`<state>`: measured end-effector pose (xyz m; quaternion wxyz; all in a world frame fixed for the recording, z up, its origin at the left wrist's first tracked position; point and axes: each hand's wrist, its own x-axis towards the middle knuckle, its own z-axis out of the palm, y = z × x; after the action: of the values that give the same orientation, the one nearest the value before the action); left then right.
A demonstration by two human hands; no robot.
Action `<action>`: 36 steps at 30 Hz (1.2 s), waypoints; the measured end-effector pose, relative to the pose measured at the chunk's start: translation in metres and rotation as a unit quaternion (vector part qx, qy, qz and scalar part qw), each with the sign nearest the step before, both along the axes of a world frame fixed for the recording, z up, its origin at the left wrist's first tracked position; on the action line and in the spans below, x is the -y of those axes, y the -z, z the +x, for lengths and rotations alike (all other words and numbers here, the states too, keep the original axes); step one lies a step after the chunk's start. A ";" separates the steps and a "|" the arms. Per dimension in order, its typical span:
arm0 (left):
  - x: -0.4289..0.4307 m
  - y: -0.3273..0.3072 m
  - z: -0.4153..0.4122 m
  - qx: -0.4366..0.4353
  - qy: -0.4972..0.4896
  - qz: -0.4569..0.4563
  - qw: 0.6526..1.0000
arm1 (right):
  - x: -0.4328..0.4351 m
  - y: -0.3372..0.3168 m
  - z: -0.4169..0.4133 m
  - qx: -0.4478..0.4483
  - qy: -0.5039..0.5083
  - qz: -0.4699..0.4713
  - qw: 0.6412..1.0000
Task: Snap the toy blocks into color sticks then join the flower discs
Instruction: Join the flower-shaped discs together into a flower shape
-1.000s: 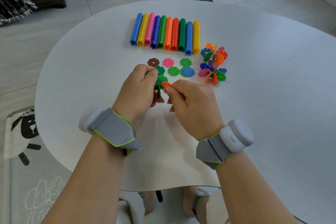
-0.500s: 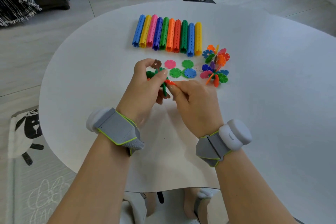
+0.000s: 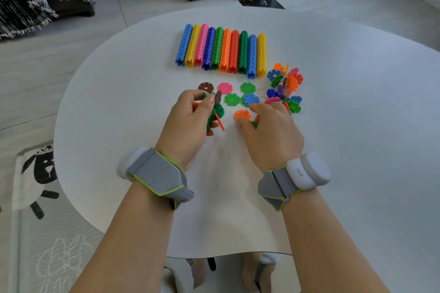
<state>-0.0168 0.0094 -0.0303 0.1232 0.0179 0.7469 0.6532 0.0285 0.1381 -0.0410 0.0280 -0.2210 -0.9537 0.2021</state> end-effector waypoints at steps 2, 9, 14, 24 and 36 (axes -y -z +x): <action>-0.001 0.001 0.000 0.007 0.001 0.004 1.000 | 0.000 0.000 -0.001 0.006 -0.004 0.006 1.000; -0.002 -0.001 0.002 0.050 0.012 0.052 0.997 | 0.001 -0.001 -0.002 0.005 -0.018 -0.001 1.000; -0.003 -0.002 0.001 0.071 0.009 0.078 0.994 | -0.001 -0.003 -0.002 0.011 -0.022 -0.017 1.000; -0.003 -0.006 0.003 0.071 0.000 0.059 0.996 | -0.002 -0.002 -0.002 -0.039 -0.022 -0.078 0.996; 0.003 -0.007 0.000 0.097 -0.023 0.071 0.992 | 0.004 -0.011 0.011 -0.148 -0.072 -0.306 0.938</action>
<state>-0.0167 0.0067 -0.0233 0.1782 -0.0543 0.6836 0.7057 0.0396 0.1336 -0.0305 0.0852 -0.1168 -0.8442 0.5161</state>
